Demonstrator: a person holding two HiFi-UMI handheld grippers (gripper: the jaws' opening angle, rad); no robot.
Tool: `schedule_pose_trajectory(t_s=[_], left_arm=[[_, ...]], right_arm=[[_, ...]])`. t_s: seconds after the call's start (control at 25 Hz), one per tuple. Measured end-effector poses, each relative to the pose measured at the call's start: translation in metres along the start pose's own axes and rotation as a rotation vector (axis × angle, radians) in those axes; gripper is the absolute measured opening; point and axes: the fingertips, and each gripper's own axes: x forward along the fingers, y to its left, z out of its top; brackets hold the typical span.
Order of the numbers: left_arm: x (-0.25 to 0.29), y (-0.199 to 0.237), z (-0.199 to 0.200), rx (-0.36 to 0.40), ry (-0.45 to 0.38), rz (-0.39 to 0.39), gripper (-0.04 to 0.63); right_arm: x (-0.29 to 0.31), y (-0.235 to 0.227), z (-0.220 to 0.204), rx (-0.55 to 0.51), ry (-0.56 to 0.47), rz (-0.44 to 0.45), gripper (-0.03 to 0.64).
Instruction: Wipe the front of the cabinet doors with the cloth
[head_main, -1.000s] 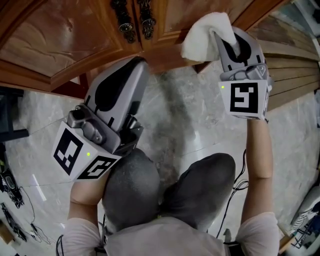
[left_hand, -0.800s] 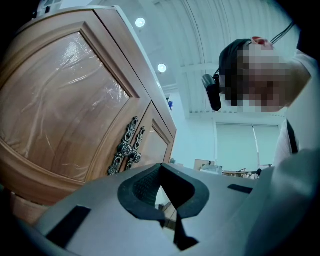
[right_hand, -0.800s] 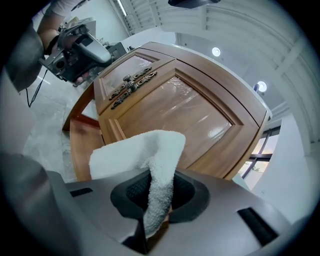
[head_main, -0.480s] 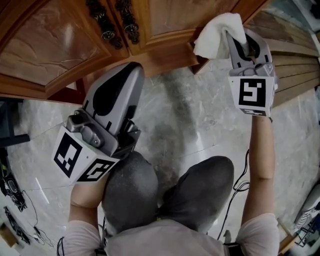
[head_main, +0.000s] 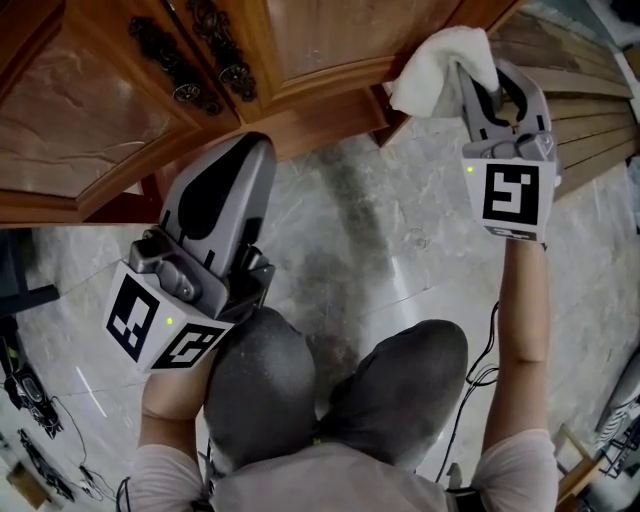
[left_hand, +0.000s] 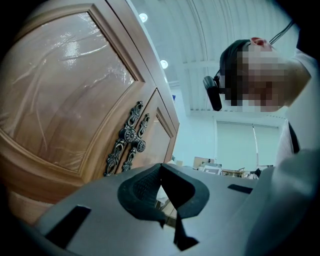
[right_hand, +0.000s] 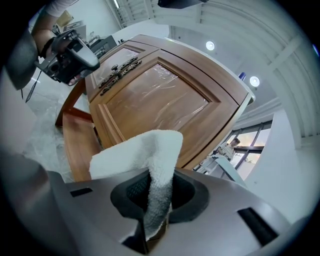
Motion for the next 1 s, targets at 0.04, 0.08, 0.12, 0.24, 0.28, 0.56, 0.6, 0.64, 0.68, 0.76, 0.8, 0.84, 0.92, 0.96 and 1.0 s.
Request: schedule_pose_trajectory(t_s=[0.04,0.08,0.12,0.24,0.28,0.56,0.6,0.64,0.68,0.76,0.8,0.84,0.92,0.96,1.0], left_arm=[[0.002,0.000,0.000,-0.003,0.005,-0.003,0.017],[0.003,0.000,-0.001,-0.005,0.013,-0.007,0.017],[0.005,0.000,-0.001,-0.006,0.022,-0.010,0.017],[0.017,-0.001,-0.001,0.018,0.054,-0.015,0.017],[0.022,-0.001,-0.001,0.024,0.060,-0.015,0.017],[0.047,-0.014,0.021,-0.058,0.150,0.005,0.017],[0.047,-0.018,0.026,-0.072,0.163,0.010,0.017],[0.046,-0.022,0.032,-0.085,0.173,0.015,0.017],[0.045,-0.026,0.039,-0.096,0.181,0.020,0.017],[0.044,-0.035,0.057,-0.110,0.194,0.030,0.017],[0.043,-0.040,0.068,-0.114,0.200,0.035,0.017],[0.042,-0.045,0.079,-0.119,0.206,0.038,0.017],[0.038,-0.054,0.104,-0.132,0.219,0.049,0.017],[0.035,-0.058,0.117,-0.138,0.225,0.057,0.017],[0.034,-0.062,0.130,-0.145,0.229,0.066,0.017]], right_arm=[[-0.001,0.000,0.002,-0.007,-0.002,0.004,0.071],[-0.002,0.001,0.003,-0.016,-0.003,0.011,0.071],[-0.003,0.002,0.005,-0.021,-0.002,0.018,0.071],[-0.006,0.004,0.007,0.000,0.012,0.039,0.071],[-0.006,0.004,0.007,0.009,0.017,0.047,0.071],[-0.020,-0.005,0.023,0.070,0.091,0.133,0.071],[-0.024,-0.008,0.028,0.068,0.103,0.141,0.071],[-0.027,-0.012,0.034,0.063,0.112,0.144,0.071],[-0.031,-0.016,0.042,0.055,0.118,0.143,0.071],[-0.040,-0.028,0.060,0.046,0.120,0.140,0.071],[-0.045,-0.034,0.070,0.048,0.118,0.141,0.071],[-0.051,-0.041,0.080,0.053,0.119,0.143,0.071],[-0.064,-0.054,0.100,0.066,0.132,0.154,0.071],[-0.070,-0.059,0.110,0.069,0.140,0.164,0.071],[-0.077,-0.064,0.121,0.069,0.147,0.177,0.071]])
